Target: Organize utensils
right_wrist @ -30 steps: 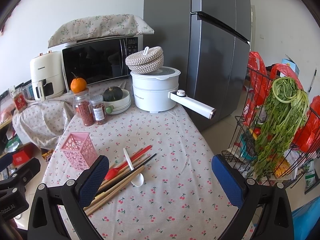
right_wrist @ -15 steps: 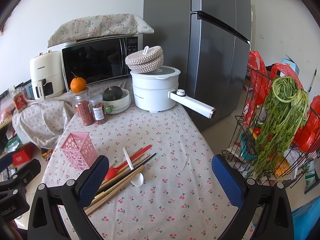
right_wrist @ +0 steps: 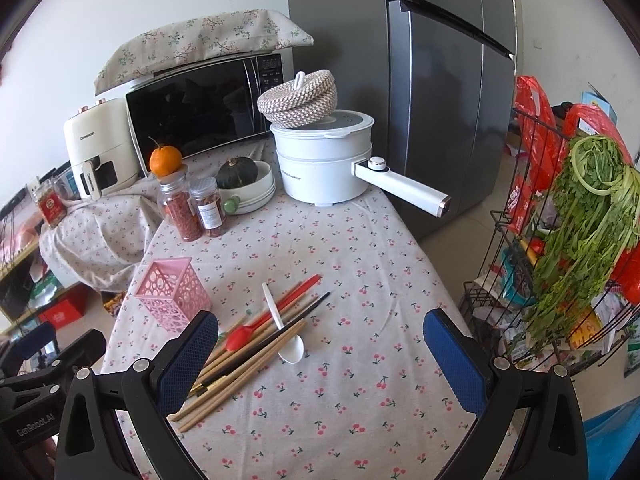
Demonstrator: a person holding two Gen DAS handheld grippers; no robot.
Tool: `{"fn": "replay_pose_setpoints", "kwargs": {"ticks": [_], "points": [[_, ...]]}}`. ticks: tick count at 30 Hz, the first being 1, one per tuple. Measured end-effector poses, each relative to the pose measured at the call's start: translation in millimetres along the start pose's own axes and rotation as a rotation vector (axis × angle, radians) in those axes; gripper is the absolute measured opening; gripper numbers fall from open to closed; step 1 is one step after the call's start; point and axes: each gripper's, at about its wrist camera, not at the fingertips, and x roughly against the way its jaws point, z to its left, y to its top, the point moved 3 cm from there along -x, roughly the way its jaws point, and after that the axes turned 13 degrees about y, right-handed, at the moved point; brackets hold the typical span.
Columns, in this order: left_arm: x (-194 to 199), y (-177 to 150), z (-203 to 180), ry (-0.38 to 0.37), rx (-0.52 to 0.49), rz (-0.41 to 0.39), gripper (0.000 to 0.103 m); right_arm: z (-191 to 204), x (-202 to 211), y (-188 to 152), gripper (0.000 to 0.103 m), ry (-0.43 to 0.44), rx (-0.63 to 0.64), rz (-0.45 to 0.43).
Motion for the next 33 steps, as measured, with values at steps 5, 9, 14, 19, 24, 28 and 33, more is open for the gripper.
{"fn": "replay_pose_setpoints", "kwargs": {"ticks": [5,9,14,19,24,28,33], "points": [[-14,3,-10,-0.021,-0.083,0.068,0.102,-11,-20,4,0.103,0.05,-0.048,0.103],[-26,5,-17,-0.048,-0.123,0.112,0.102,-28,-36,1,0.103,0.088,-0.106,0.171],[-47,9,-27,-0.068,-0.182,0.177,0.102,-47,-55,-5,0.103,0.123,-0.16,0.247],[-69,9,-37,-0.114,-0.247,0.247,0.101,-53,-77,-11,0.098,0.183,-0.198,0.339],[-87,3,-44,-0.158,-0.278,0.302,0.099,-56,-103,-20,0.09,0.204,-0.229,0.414],[-101,0,-48,-0.168,-0.305,0.327,0.099,-66,-117,-29,0.09,0.227,-0.292,0.433],[-116,0,-58,-0.159,-0.356,0.352,0.083,-85,-134,-38,0.09,0.208,-0.371,0.457]]}}
